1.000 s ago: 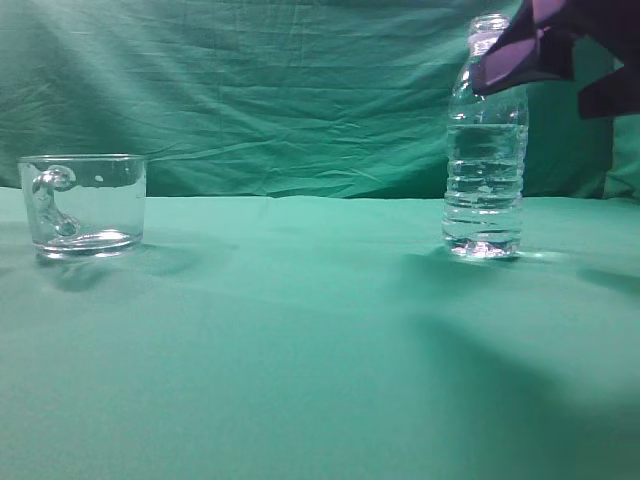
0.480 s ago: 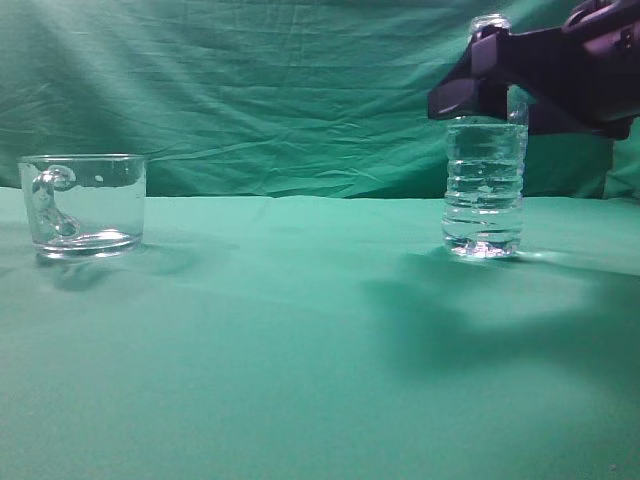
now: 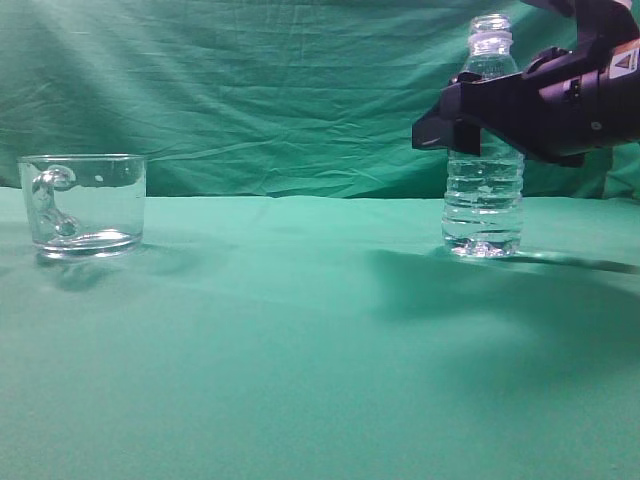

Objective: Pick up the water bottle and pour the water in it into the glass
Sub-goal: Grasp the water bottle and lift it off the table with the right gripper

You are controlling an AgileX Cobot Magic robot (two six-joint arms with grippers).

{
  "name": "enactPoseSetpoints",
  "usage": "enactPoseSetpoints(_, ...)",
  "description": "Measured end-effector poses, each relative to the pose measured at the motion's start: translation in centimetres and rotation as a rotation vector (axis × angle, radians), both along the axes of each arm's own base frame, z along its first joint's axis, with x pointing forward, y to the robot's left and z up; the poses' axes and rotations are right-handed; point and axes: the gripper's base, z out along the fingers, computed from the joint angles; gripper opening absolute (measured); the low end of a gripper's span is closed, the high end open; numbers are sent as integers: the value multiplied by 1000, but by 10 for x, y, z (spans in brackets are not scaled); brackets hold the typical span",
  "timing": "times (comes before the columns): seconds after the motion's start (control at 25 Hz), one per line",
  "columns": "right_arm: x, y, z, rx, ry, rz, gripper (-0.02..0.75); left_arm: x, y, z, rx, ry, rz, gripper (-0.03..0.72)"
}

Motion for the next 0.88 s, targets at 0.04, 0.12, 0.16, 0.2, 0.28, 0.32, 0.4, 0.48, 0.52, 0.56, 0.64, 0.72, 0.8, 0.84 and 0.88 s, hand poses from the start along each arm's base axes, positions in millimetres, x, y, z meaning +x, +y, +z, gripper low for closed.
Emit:
enactPoseSetpoints(0.04,0,0,0,0,0,0,474,0,0,0,0,0,0,0)
enactPoseSetpoints(0.12,0,0,0,-1,0,2,419,0,0,0,0,0,0,0)
enactPoseSetpoints(0.16,0,0,0,-1,0,2,435,0,0,0,0,0,0,0)
enactPoseSetpoints(0.2,0,0,0,-1,0,2,395,0,0,0,0,0,0,0)
enactPoseSetpoints(0.28,0,0,0,-3,-1,2,383,0,0,0,0,0,0,0)
enactPoseSetpoints(0.32,0,0,0,-3,-2,2,383,0,0,0,0,0,0,0)
enactPoseSetpoints(0.4,0,0,0,-4,0,2,383,0,0,0,0,0,0,0)
enactPoseSetpoints(0.48,0,0,0,-4,0,2,350,0,0,0,0,2,0,0)
enactPoseSetpoints(0.52,0,0,0,-4,0,2,350,0,0,0,0,2,0,0)
enactPoseSetpoints(0.56,0,0,0,-4,0,2,350,0,0,0,0,2,0,0)
enactPoseSetpoints(0.64,0,0,0,-4,0,2,350,0,0,0,0,2,0,0)
enactPoseSetpoints(0.72,0,0,0,-6,-1,2,350,0,0,0,0,2,0,0)
enactPoseSetpoints(0.8,0,0,0,-6,-1,2,350,0,0,0,0,2,0,0)
enactPoseSetpoints(0.84,0,0,0,-6,-1,2,350,0,0,0,0,2,0,0)
enactPoseSetpoints(0.88,0,0,0,-6,-1,2,350,0,0,0,0,2,0,0)
